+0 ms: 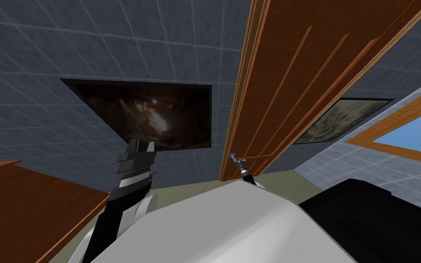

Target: Pull the door open

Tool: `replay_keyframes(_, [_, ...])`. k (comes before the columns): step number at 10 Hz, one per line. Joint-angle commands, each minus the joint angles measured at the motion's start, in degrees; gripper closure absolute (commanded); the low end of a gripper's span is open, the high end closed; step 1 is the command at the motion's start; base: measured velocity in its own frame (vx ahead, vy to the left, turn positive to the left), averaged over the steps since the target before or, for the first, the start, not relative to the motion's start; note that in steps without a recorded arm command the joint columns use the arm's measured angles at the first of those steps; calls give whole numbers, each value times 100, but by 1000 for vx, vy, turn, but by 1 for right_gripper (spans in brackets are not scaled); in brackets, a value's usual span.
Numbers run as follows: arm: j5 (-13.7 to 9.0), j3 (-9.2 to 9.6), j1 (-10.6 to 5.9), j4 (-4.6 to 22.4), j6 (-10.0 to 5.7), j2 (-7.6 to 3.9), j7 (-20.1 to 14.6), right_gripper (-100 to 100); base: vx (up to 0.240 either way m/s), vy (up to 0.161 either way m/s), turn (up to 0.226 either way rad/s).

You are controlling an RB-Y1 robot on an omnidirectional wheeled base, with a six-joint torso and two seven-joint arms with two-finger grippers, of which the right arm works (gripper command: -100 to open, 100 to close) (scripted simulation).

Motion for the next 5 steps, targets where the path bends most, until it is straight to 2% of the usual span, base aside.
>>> replay_keyframes(1, [1, 2, 5, -1, -6, 2, 0, 100, -19, 1, 1])
replay_keyframes(3, [1, 2, 5, -1, -6, 2, 0, 100, -4, 0, -1])
replay_keyframes(4, [25, 56, 82, 22, -104, -50, -65, 100, -96, -43, 124])
replay_keyframes(5, [39, 88, 128, 32, -180, -89, -110, 100, -193, -73, 190])
